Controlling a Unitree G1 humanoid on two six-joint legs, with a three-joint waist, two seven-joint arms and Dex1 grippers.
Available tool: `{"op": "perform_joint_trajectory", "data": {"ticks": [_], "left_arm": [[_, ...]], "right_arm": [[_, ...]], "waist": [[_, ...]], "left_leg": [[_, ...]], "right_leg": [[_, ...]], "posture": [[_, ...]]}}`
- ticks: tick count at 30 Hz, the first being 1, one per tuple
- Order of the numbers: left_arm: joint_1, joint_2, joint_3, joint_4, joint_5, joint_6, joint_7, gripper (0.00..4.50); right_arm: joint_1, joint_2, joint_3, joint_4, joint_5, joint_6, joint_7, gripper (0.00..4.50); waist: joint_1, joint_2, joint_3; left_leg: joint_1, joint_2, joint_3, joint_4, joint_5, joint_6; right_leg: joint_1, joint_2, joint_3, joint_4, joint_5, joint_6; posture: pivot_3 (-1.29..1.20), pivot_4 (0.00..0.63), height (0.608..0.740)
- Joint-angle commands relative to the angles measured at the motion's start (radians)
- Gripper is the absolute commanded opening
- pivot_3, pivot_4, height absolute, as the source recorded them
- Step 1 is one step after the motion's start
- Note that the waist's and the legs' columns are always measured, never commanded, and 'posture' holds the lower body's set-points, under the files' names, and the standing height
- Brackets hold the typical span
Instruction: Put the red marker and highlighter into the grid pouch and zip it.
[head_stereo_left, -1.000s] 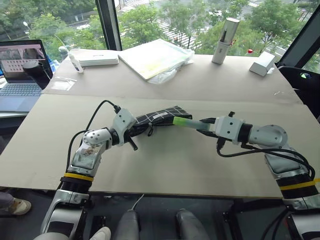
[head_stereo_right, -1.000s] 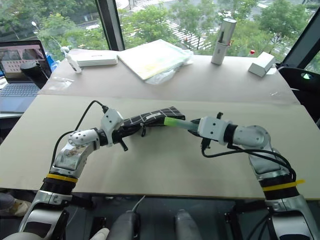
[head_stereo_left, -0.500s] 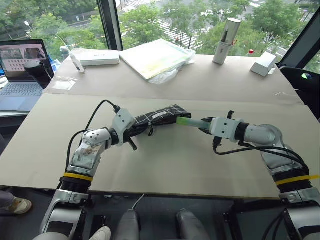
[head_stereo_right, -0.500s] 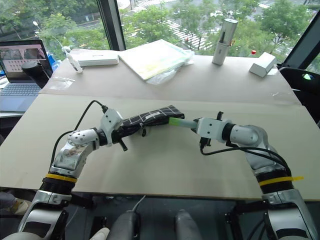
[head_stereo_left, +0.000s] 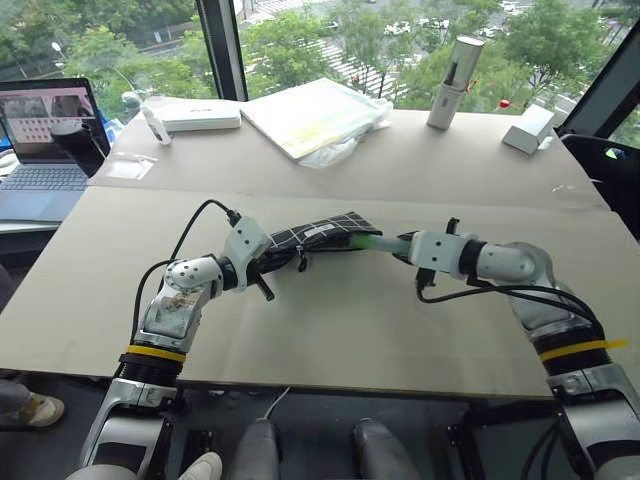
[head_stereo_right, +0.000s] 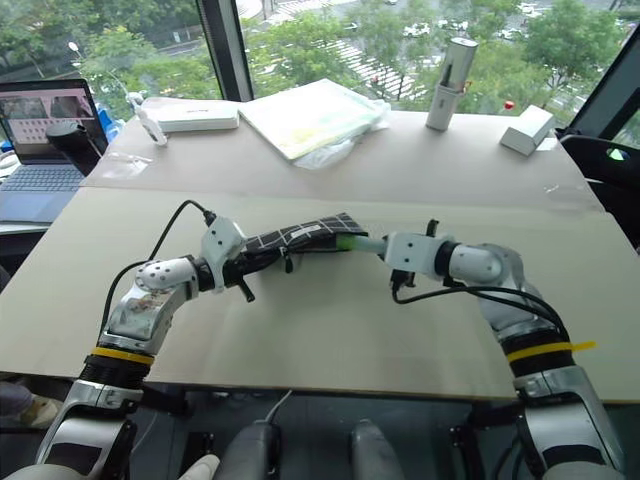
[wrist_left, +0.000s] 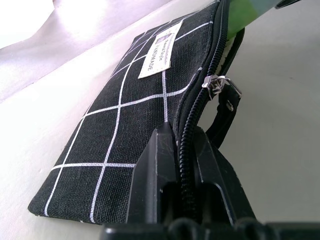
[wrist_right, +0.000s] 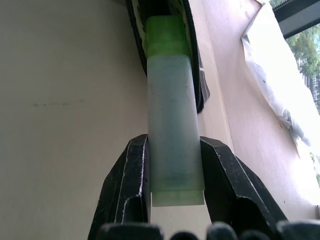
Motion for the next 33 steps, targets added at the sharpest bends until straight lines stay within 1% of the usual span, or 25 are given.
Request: {"op": "perform_joint_trajectory", "data": {"ticks": [1, 9, 11, 12, 14, 18, 19, 21, 24, 26, 27, 28, 30, 31, 32, 33], "left_arm": [[-0.024, 0.001, 0.007, -0.017, -0.004, -0.017, -0.002, 0.00], [-0.037, -0.003, 0.004, 0.001, -0.003, -0.029, -0.002, 0.00], [-0.040, -0.006, 0.003, 0.004, -0.003, -0.031, -0.002, 0.00], [-0.041, -0.006, 0.003, 0.005, -0.003, -0.032, -0.002, 0.00], [-0.041, -0.007, 0.003, 0.007, -0.003, -0.034, -0.003, 0.00], [-0.038, -0.006, 0.005, 0.007, -0.005, -0.036, -0.005, 0.00], [-0.038, -0.005, 0.006, 0.007, -0.005, -0.037, -0.006, 0.00], [-0.037, -0.005, 0.006, 0.005, -0.005, -0.036, -0.005, 0.00], [-0.036, -0.006, 0.005, -0.001, -0.006, -0.033, -0.002, 0.00], [-0.033, -0.005, 0.005, -0.005, -0.008, -0.031, -0.002, 0.00], [-0.031, -0.003, 0.007, -0.008, -0.009, -0.030, -0.002, 0.00], [-0.029, -0.002, 0.007, -0.009, -0.009, -0.030, -0.003, 0.00], [-0.026, 0.001, 0.009, -0.011, -0.011, -0.029, -0.004, 0.00], [-0.026, 0.001, 0.009, -0.011, -0.011, -0.028, -0.004, 0.00], [-0.027, 0.003, 0.010, -0.011, -0.012, -0.028, -0.005, 0.00], [-0.029, 0.003, 0.010, -0.010, -0.012, -0.027, -0.005, 0.00]], "right_arm": [[-0.054, 0.027, 0.032, -0.006, -0.050, 0.018, -0.031, 1.04], [-0.126, 0.142, 0.157, 0.029, -0.149, -0.034, -0.069, 1.04], [-0.136, 0.154, 0.173, 0.041, -0.175, -0.054, -0.093, 2.04], [-0.138, 0.158, 0.177, 0.047, -0.180, -0.060, -0.095, 2.26], [-0.145, 0.160, 0.183, 0.066, -0.193, -0.077, -0.114, 2.90], [-0.160, 0.156, 0.179, 0.115, -0.209, -0.103, -0.148, 4.31], [-0.159, 0.152, 0.171, 0.120, -0.204, -0.102, -0.147, 4.49], [-0.156, 0.140, 0.140, 0.125, -0.189, -0.099, -0.168, 4.49], [-0.125, 0.144, 0.033, 0.067, -0.039, -0.047, -0.135, 4.49], [-0.067, 0.129, -0.042, -0.039, 0.137, 0.016, -0.030, 4.49], [-0.022, 0.120, -0.085, -0.125, 0.254, 0.098, 0.037, 4.49], [0.030, 0.106, -0.130, -0.233, 0.396, 0.246, 0.100, 4.49], [0.113, 0.074, -0.199, -0.415, 0.668, 0.547, 0.168, 4.49], [0.150, 0.056, -0.223, -0.481, 0.769, 0.656, 0.186, 4.49], [0.181, 0.041, -0.232, -0.530, 0.829, 0.721, 0.195, 4.49], [0.210, 0.032, -0.225, -0.558, 0.842, 0.765, 0.188, 4.49]], "waist": [[0.001, 0.000, 0.000], [0.007, 0.000, 0.000], [0.008, 0.000, 0.000], [0.008, 0.000, 0.000], [0.007, 0.000, 0.000], [0.007, 0.000, 0.000], [0.007, 0.000, 0.000], [0.006, 0.000, 0.000], [0.007, 0.000, 0.000], [0.010, 0.000, 0.000], [0.012, 0.000, 0.000], [0.012, 0.000, 0.000], [0.014, 0.000, 0.000], [0.013, 0.000, 0.000], [0.012, 0.000, 0.000], [0.012, 0.000, 0.000]], "left_leg": [[0.000, 0.000, 0.000, 0.000, 0.000, 0.000], [0.000, 0.000, 0.000, 0.000, 0.000, 0.000], [0.000, 0.000, 0.000, 0.000, 0.000, 0.000], [0.000, 0.000, 0.000, 0.000, 0.000, 0.000], [0.000, 0.000, 0.000, 0.000, 0.000, 0.000], [0.000, 0.000, 0.000, 0.000, 0.000, 0.000], [0.000, 0.000, 0.000, 0.000, 0.000, 0.000], [0.000, 0.000, 0.000, 0.000, 0.000, 0.000], [0.000, 0.000, 0.000, 0.000, 0.000, 0.000], [0.000, 0.000, 0.000, 0.000, 0.000, 0.000], [0.000, 0.000, 0.000, 0.000, 0.000, 0.000], [0.000, 0.000, -0.001, 0.000, 0.000, 0.000], [-0.001, 0.000, -0.002, 0.000, 0.000, 0.000], [-0.001, 0.000, -0.003, 0.000, 0.000, 0.000], [-0.001, 0.000, -0.002, 0.000, 0.000, 0.000], [-0.001, 0.000, -0.003, 0.000, 0.000, 0.000]], "right_leg": [[0.000, 0.000, 0.000, 0.000, 0.000, 0.000], [0.000, 0.000, 0.000, 0.000, 0.000, 0.000], [0.000, 0.000, 0.000, 0.000, 0.000, 0.000], [0.000, -0.001, 0.000, 0.000, 0.000, 0.000], [0.000, 0.000, 0.000, 0.000, 0.000, 0.000], [0.000, -0.001, 0.000, 0.000, 0.000, 0.000], [0.000, 0.000, 0.000, 0.000, 0.000, 0.000], [0.000, 0.000, 0.000, 0.000, 0.000, 0.000], [0.000, 0.000, 0.000, 0.000, 0.000, 0.000], [0.001, -0.001, 0.000, 0.000, 0.000, 0.000], [0.001, -0.001, 0.000, 0.000, 0.000, 0.000], [0.001, 0.000, -0.001, 0.000, 0.000, 0.000], [0.002, 0.000, -0.002, 0.000, 0.000, 0.000], [0.002, 0.000, -0.002, 0.000, 0.000, 0.000], [0.002, -0.001, -0.002, 0.000, 0.000, 0.000], [0.002, -0.001, -0.002, 0.000, 0.000, 0.000]], "posture": [[0.00, 0.150, 0.740], [0.00, 0.150, 0.740], [0.00, 0.150, 0.740], [0.00, 0.150, 0.740], [0.00, 0.150, 0.740], [0.00, 0.150, 0.740], [0.00, 0.150, 0.740], [0.00, 0.150, 0.740], [0.00, 0.150, 0.740], [0.00, 0.150, 0.740], [0.00, 0.150, 0.740], [0.00, 0.150, 0.740], [0.00, 0.150, 0.740], [0.00, 0.150, 0.740], [0.00, 0.150, 0.740], [0.00, 0.150, 0.740]]}}
